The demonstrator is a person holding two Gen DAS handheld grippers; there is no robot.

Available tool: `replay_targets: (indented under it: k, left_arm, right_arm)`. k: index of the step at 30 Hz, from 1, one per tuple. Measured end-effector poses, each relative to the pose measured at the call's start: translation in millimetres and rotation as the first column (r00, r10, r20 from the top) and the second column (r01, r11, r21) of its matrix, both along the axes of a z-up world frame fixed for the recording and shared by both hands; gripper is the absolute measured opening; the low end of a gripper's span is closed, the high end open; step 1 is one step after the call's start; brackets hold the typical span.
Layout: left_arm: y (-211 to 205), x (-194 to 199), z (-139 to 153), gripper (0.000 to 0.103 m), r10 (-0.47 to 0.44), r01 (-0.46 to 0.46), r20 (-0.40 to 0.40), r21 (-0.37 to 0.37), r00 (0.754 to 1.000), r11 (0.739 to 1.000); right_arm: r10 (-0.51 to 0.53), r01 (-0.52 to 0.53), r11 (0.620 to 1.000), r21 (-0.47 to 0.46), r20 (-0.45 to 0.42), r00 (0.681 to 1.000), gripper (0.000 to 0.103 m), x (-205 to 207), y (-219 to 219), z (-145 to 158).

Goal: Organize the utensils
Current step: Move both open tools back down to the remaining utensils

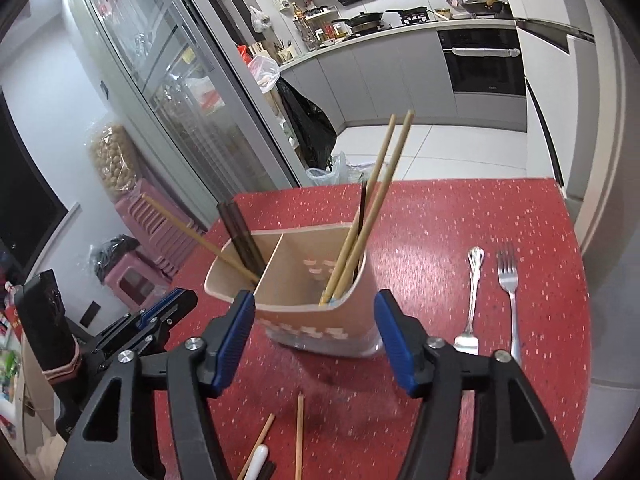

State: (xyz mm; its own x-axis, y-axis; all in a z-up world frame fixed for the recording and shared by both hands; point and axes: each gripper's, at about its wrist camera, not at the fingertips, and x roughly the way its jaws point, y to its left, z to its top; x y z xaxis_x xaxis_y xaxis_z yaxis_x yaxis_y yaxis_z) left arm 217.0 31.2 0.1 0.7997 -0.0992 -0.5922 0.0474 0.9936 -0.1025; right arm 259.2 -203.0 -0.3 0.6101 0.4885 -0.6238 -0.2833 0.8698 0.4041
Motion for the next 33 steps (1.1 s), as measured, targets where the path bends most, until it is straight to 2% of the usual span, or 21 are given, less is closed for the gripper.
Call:
replay_targets:
  k: [4, 12, 13, 14, 15, 17, 22, 24, 25, 26, 33]
  left_arm:
    - [2, -16, -7, 0.035, 0.008, -0.008, -0.026, 0.007, 1.0, 1.0]
    - [5, -45, -18, 0.035, 0.001, 0.0, -0.074, 0.015, 0.997, 1.0]
    - [7, -48, -19, 0.039, 0.001, 0.0, -0.079, 0.014, 0.997, 1.0]
    - [8, -52, -22, 0.08, 0.003, -0.001, -0.09, 0.013, 0.996, 1.0]
    - [10, -55, -23, 0.103, 0.013, -0.012, -0.1, 0.013, 0.995, 1.0]
    - [14, -64, -25, 0.103, 0.034, -0.033, -0.082, 0.014, 0.996, 0.999]
    - [22, -72, -35, 0.103, 0.044, -0.045, -0.115, -0.004, 0.992, 0.999]
    - [24, -76, -39, 0.103, 0.049, -0.049, -0.125, 0.0, 0.991, 0.999]
    - [24, -79, -41, 0.103, 0.052, -0.052, -0.128, 0.005, 0.99, 0.999]
    - [24, -82, -43, 0.103, 0.054, -0.053, -0.13, 0.011, 0.99, 0.999]
    - [27, -101, -57, 0.103, 0.058, -0.055, -0.155, 0.025, 0.986, 0.998]
  right_arm:
    - [0.004, -0.004, 1.0, -0.005, -0.03, 1.0, 0.075, -18, 2, -10]
    - [0.008, -0.008, 1.0, -0.002, -0.102, 0.995, 0.078, -50, 6, -30]
    - [0.008, -0.008, 1.0, -0.005, -0.108, 0.994, 0.079, -54, 6, -33]
    - [0.008, -0.009, 1.0, -0.009, -0.113, 0.994, 0.08, -58, 6, -35]
    - [0.008, -0.009, 1.0, -0.012, -0.119, 0.993, 0.081, -62, 7, -37]
    - [0.004, -0.006, 1.0, -0.014, -0.13, 0.992, 0.081, -69, 6, -40]
    - [-0.01, 0.01, 1.0, -0.003, -0.163, 0.987, 0.082, -83, -1, -48]
    - [-0.015, 0.013, 1.0, -0.009, -0.168, 0.986, 0.092, -90, -2, -51]
    - [-0.016, 0.015, 1.0, -0.01, -0.168, 0.986, 0.101, -93, -3, -52]
    - [-0.016, 0.015, 1.0, -0.011, -0.168, 0.986, 0.103, -97, -3, -54]
    - [0.001, -0.002, 1.0, -0.004, -0.184, 0.983, 0.103, -118, 0, -65]
